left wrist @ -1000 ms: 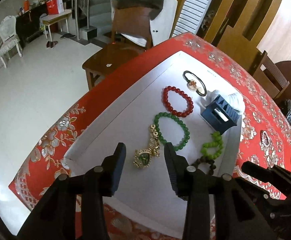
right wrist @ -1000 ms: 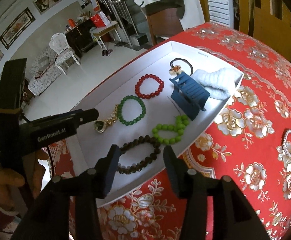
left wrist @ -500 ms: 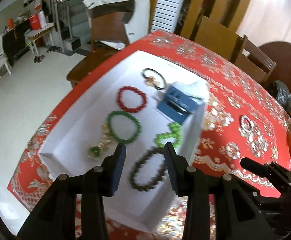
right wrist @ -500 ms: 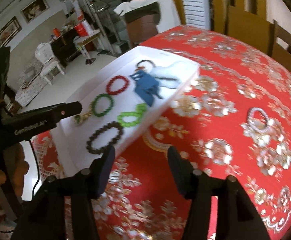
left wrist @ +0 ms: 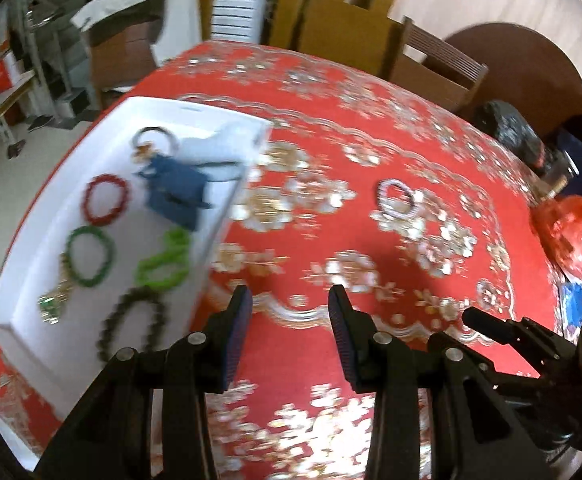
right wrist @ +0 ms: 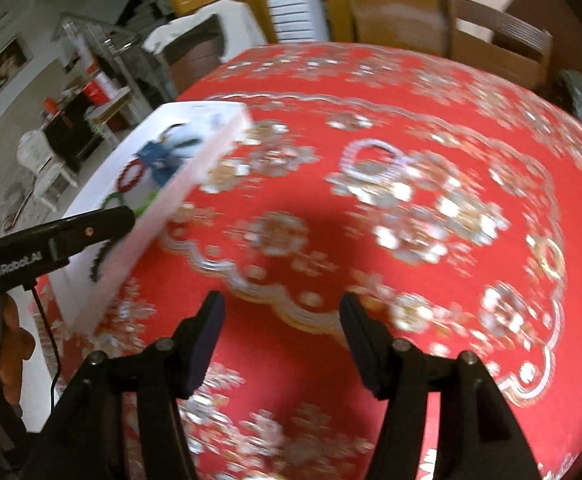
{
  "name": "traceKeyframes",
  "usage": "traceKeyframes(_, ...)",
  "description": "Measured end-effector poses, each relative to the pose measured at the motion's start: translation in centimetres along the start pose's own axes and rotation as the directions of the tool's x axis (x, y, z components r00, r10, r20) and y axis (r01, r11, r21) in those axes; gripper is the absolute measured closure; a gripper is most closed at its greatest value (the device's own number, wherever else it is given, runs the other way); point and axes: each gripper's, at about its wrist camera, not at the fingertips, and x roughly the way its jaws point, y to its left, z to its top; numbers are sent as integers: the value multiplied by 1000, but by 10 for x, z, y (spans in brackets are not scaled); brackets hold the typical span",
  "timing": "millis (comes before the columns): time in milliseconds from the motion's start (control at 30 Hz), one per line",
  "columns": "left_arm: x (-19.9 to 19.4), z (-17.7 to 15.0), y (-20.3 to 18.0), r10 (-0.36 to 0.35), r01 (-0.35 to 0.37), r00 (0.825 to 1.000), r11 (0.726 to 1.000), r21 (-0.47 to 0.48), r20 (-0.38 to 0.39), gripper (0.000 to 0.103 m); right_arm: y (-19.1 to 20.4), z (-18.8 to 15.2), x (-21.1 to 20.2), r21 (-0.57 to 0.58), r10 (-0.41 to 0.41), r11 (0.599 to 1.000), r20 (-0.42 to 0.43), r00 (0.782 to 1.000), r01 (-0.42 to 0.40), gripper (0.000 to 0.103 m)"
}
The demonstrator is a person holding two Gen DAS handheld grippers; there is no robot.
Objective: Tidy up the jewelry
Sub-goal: 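Grasp the silver rhinestone bangle with left tool while right tool grasps gold coil tie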
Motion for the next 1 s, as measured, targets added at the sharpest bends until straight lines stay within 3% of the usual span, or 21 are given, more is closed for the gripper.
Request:
traceKeyframes(333,36,17,-44,-54,56,995,998,25,-81,39,-101,-17,-25,177,-124,977,22,992,118,41)
traceKeyframes(567,55,33,-55,-50,53,993,998,35,-107,39,-200,-11,-39,381,-222,905,46,974,189,41)
traceKeyframes(633,61,40,-58,-46,50,993,998,37,-109,39,-218,-5,-40,405,-238,893,50,970,198,54)
traceKeyframes(800,74,56,-64,-45,48,994,998,27,-99,39,-238,15,-23,361,-250,905,24,968,225,73)
traceKeyframes(1000,92,73,-75,-60,65,992,997,40,-112,39,-237,25,-8,284,-242,929,-18,970,237,80)
